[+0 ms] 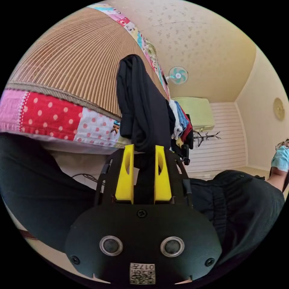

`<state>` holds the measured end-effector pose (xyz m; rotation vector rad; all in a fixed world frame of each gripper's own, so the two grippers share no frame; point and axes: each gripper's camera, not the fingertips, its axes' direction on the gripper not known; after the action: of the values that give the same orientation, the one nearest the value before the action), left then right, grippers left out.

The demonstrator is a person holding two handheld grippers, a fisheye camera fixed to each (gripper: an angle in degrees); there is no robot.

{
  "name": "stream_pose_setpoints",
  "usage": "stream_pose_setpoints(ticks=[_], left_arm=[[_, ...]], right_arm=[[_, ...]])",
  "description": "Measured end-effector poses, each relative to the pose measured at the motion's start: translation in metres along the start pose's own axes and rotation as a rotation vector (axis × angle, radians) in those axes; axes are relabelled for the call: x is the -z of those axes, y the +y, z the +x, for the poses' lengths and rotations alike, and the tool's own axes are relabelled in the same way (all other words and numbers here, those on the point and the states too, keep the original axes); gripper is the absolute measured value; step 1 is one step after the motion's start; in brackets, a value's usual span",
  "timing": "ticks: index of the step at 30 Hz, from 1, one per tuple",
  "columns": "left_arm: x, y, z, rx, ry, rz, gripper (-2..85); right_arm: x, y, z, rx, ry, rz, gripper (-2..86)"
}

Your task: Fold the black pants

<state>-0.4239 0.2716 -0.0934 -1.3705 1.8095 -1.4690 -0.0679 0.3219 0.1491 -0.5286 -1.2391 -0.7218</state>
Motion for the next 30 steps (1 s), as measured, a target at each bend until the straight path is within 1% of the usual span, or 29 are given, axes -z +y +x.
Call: stream_pose_setpoints(ticks=[2, 4, 5, 6, 7, 8, 9, 10, 11, 12, 14, 16, 18, 19, 21, 22, 23, 24, 26, 27, 28, 30], left_arm=[[0.009, -0.013, 0.004, -0.017, 0.003, 0.059, 12.4], [0.004, -0.052, 0.025, -0.113, -0.105, 0.057, 13.3], [0.000, -0.063, 0.032, -0.142, -0.130, 0.034, 13.5], [-0.008, -0.085, 0.042, -0.175, -0.160, -0.016, 13.6], [-0.011, -0.101, 0.053, -0.186, -0.156, -0.024, 13.6], [-0.010, -0.105, 0.059, -0.194, -0.142, -0.009, 13.2], [-0.005, -0.107, 0.073, -0.225, -0.110, 0.031, 12.5], [0.002, -0.102, 0.086, -0.264, -0.104, 0.064, 11.8], [0.006, -0.098, 0.091, -0.276, -0.115, 0.079, 11.5], [0.015, -0.084, 0.097, -0.282, -0.150, 0.112, 11.4], [0.031, -0.056, 0.096, -0.269, -0.181, 0.160, 11.3], [0.052, -0.012, 0.078, -0.195, -0.158, 0.213, 11.3], [0.066, 0.023, 0.059, -0.116, -0.127, 0.251, 11.3], [0.073, 0.043, 0.048, -0.060, -0.119, 0.279, 11.3], [0.082, 0.070, 0.032, 0.030, -0.116, 0.324, 11.3], [0.087, 0.083, 0.025, 0.070, -0.105, 0.361, 11.2], [0.089, 0.089, 0.023, 0.083, -0.098, 0.381, 11.2], [0.092, 0.096, 0.022, 0.099, -0.083, 0.422, 11.3], [0.095, 0.099, 0.027, 0.091, -0.076, 0.455, 11.3], [0.094, 0.096, 0.035, 0.067, -0.092, 0.455, 11.3], [0.092, 0.092, 0.044, 0.036, -0.124, 0.447, 11.3], [0.084, 0.087, 0.056, -0.009, -0.193, 0.425, 11.3]], right_arm=[[0.013, -0.022, -0.001, 0.012, -0.010, 0.113, 12.6], [0.007, -0.061, -0.009, 0.040, 0.052, 0.122, 15.6], [-0.010, -0.093, -0.014, 0.076, 0.101, 0.071, 17.6], [-0.037, -0.127, -0.016, 0.093, 0.136, -0.021, 18.0], [-0.054, -0.143, -0.015, 0.097, 0.148, -0.077, 18.2], [-0.093, -0.172, -0.015, 0.087, 0.165, -0.198, 17.0], [-0.129, -0.194, -0.024, 0.103, 0.254, -0.265, 15.5], [-0.144, -0.202, -0.032, 0.129, 0.324, -0.284, 14.6], [-0.169, -0.215, -0.052, 0.209, 0.420, -0.317, 13.5], [-0.193, -0.229, -0.067, 0.266, 0.446, -0.336, 12.9], [-0.235, -0.252, -0.082, 0.286, 0.426, -0.371, 12.6], [-0.286, -0.272, -0.095, 0.293, 0.391, -0.403, 12.5], [-0.365, -0.293, -0.123, 0.298, 0.368, -0.405, 12.5], [-0.387, -0.297, -0.132, 0.301, 0.369, -0.406, 12.5], [-0.481, -0.311, -0.168, 0.291, 0.389, -0.415, 12.8], [-0.504, -0.314, -0.176, 0.274, 0.388, -0.417, 13.0], [-0.552, -0.321, -0.192, 0.232, 0.374, -0.439, 13.5], [-0.594, -0.323, -0.210, 0.241, 0.348, -0.503, 13.7], [-0.638, -0.319, -0.241, 0.328, 0.315, -0.630, 13.5], [-0.646, -0.309, -0.258, 0.394, 0.272, -0.639, 12.7], [-0.644, -0.303, -0.265, 0.419, 0.248, -0.622, 12.1], [-0.605, -0.268, -0.273, 0.502, 0.129, -0.543, 8.1]])
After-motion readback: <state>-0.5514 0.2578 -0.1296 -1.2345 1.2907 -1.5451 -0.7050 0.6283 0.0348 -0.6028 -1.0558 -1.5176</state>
